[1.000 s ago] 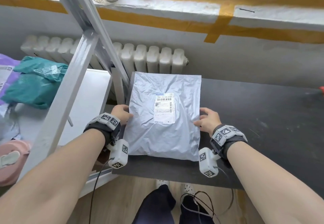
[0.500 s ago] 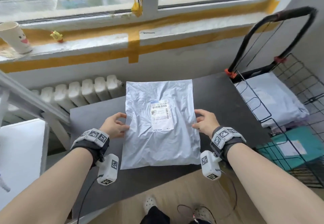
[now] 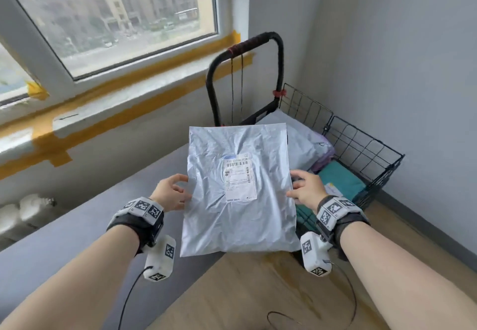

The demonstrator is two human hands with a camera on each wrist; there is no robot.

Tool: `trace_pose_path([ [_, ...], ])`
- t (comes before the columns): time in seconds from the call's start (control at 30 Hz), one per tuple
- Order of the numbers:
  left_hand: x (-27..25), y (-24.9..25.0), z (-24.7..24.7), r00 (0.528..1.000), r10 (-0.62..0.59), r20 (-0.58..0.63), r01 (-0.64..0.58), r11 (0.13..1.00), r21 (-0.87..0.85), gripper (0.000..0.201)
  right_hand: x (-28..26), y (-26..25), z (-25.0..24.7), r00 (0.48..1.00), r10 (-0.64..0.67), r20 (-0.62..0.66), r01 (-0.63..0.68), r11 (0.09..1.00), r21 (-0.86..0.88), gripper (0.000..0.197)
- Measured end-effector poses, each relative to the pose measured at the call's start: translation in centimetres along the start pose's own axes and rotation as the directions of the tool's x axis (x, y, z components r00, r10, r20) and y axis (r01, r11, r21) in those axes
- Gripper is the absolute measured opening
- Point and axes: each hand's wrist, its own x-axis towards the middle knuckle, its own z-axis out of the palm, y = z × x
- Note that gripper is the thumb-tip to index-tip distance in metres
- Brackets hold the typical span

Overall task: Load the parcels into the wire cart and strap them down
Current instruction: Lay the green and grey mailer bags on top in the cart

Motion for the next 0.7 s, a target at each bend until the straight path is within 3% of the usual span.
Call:
trace_pose_path([
  [0.27, 6.7, 9.4, 11.9, 0.986, 0.088, 0.139, -0.114, 0.976, 0.187, 0.039, 3.1, 4.5, -11.9, 0.978, 0.108, -0.176, -0.097, 0.993, 0.068, 0.055],
  [0.43, 12.3, 13.4, 17.4, 0.975, 0.099, 0.199, -0.153, 0.947, 0.283, 0.040, 6.5, 7.2, -14.2, 0.941, 0.184, -0.284, -0.155, 0.980, 0.123, 0.052],
  [0.7, 23.8, 18.7, 24.2, 0.928, 0.063, 0.368, -0.226, 0.879, 0.419, 0.023, 14.2, 11.1, -15.0, 0.825, 0.346, -0.446, -0.296, 0.938, 0.180, 0.057],
])
